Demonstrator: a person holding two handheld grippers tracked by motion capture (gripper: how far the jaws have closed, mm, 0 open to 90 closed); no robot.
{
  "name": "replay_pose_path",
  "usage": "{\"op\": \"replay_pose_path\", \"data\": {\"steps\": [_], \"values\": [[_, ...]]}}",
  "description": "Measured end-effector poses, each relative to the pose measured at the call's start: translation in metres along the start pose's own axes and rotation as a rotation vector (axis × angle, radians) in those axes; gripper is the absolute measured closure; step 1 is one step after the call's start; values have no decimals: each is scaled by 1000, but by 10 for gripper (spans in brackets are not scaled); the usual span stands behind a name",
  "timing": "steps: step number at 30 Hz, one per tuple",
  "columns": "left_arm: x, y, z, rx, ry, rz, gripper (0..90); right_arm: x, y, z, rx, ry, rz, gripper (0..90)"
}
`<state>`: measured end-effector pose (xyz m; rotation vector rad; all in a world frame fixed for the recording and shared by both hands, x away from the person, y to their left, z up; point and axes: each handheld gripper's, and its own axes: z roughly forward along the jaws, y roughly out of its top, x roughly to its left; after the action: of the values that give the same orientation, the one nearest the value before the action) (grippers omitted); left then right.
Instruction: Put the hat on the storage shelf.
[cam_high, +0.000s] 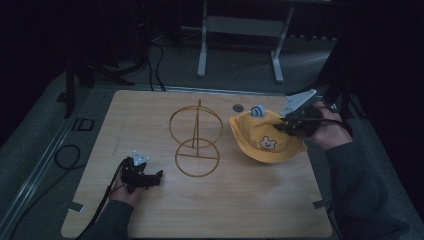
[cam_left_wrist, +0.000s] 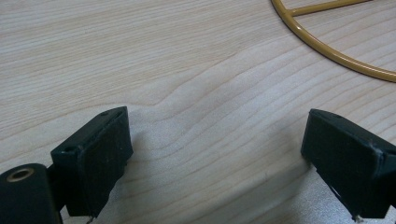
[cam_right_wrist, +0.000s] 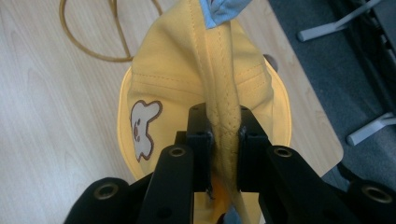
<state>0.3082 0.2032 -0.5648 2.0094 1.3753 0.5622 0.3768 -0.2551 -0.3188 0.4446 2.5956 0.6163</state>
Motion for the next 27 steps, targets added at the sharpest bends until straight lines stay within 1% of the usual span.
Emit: {"op": "replay_pose_path", "data": {"steps": [2, 7, 10, 15, 17, 23, 27], "values": [[0, 0, 0, 0, 0, 0, 88, 0, 0, 0, 0, 0, 0, 792], [0, 0, 0, 0, 0, 0, 88, -2, 0, -6, -26, -12, 7, 793], [0, 0, 0, 0, 0, 0, 88, -3, 0, -10, -49, -17, 14, 794], [0, 0, 0, 0, 0, 0, 88, -3, 2, -13, -86, -8, 18, 794], [0, 0, 0, 0, 0, 0, 88, -3, 3, -15, -104, -13, 20, 794], [0, 0, 0, 0, 0, 0, 88, -5, 4, -20, -133, -29, 28, 796], [0, 0, 0, 0, 1, 1, 88, -5, 5, -23, -159, -29, 33, 796]]}}
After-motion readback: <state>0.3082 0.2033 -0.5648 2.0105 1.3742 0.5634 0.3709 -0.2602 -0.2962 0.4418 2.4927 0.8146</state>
